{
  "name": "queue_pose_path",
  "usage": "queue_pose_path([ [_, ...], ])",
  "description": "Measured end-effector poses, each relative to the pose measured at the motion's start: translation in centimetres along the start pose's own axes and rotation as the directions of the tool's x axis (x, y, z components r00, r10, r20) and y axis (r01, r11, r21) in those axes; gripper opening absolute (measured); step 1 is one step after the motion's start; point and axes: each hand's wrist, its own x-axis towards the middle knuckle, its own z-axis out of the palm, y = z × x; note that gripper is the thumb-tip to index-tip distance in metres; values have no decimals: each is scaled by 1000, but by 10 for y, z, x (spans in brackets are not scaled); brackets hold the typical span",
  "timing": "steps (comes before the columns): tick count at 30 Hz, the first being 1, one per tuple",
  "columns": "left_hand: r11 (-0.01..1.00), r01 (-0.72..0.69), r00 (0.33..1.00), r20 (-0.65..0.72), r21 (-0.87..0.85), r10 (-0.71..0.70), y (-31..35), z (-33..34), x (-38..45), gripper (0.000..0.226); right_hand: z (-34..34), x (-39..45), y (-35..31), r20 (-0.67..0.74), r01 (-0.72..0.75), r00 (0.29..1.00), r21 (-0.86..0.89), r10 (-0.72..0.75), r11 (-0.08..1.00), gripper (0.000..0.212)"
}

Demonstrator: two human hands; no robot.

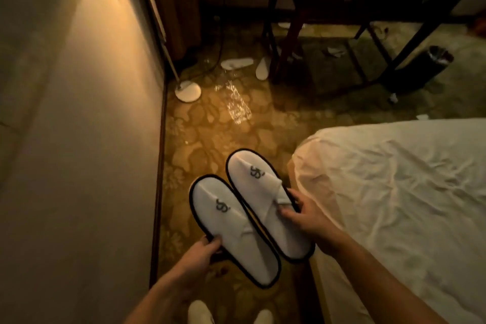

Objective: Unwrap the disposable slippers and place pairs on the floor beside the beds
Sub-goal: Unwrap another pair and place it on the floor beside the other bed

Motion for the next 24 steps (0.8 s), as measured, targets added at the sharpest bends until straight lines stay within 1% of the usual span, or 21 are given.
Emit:
queue_pose_path([
  [2,1000,10,999,-42,-4,-10,-26,-10,53,17,18,43,46,42,-22,999,-43,24,999,49],
  [3,1000,2,998,-59,-14,-3,-39,-17,83,17,27,65,71,67,-28,997,-58,32,998,55],
  [4,1000,-10,997,-80,-28,8,-50,-23,112,18,35,86,93,87,-37,995,-82,44,996,57],
  [7,999,-36,992,-126,-32,31,-84,-43,197,30,62,150,160,147,-45,987,-154,68,987,40],
  [10,999,-35,990,-140,-37,30,-116,-63,284,36,86,215,233,203,-45,975,-237,95,970,35],
  [12,995,-40,987,-159,-86,26,-137,-77,342,37,101,250,284,187,-75,973,-281,132,957,43],
  [14,978,-24,987,-163,-205,-10,-156,-91,402,38,115,281,330,115,-110,982,-314,152,943,49],
  [17,944,19,986,-151,-330,-73,-186,-103,481,41,129,315,386,55,-113,989,-344,140,932,45],
  [19,912,17,981,-171,-410,-95,-206,-106,528,40,134,335,420,46,-71,994,-383,95,921,42],
  [22,853,34,980,-150,-520,-130,-228,-100,580,25,135,362,464,73,-13,996,-431,49,902,37],
  [24,837,75,979,-119,-541,-165,-239,-96,601,20,136,374,487,87,-16,994,-423,58,906,31],
])
